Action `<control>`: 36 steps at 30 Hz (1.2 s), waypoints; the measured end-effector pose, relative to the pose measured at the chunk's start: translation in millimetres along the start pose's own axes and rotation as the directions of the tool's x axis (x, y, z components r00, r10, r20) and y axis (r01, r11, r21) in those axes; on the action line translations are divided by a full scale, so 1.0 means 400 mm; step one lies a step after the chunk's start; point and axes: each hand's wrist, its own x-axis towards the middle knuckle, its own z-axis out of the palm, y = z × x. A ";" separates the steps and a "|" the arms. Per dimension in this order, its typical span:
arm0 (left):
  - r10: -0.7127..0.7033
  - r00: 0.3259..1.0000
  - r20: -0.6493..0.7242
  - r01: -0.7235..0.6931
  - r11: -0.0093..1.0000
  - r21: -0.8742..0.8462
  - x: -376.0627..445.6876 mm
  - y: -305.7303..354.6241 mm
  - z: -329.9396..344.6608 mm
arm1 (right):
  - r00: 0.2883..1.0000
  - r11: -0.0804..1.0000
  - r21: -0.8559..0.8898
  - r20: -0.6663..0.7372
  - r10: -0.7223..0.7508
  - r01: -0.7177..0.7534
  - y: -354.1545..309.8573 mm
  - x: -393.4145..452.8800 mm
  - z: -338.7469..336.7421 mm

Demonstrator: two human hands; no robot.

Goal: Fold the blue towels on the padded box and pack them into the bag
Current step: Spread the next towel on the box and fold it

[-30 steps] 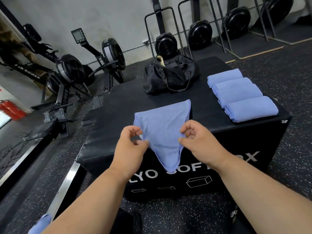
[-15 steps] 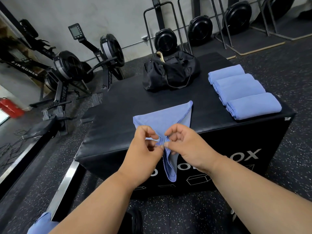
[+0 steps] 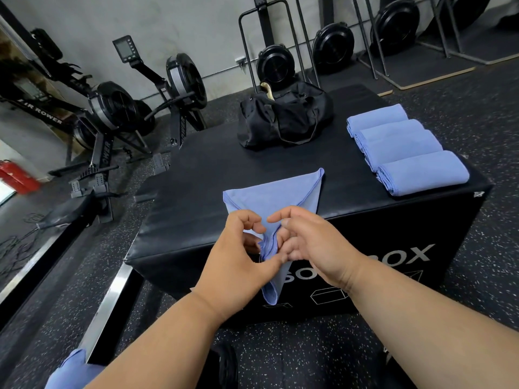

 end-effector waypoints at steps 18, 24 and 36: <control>-0.070 0.982 -0.173 0.079 0.996 0.044 -0.061 -0.100 -0.136 | 0.865 0.552 -0.826 -0.354 -0.357 -0.111 0.033 0.103 -0.230; -0.121 0.950 -0.287 0.130 0.991 0.011 -0.076 -0.168 -0.189 | 0.910 0.348 -0.928 -0.254 -0.327 -0.134 0.045 0.128 -0.257; -0.200 0.894 -0.402 0.222 0.975 0.009 -0.103 -0.336 -0.186 | 0.883 0.471 -0.846 0.001 -0.470 0.251 0.008 0.109 -0.090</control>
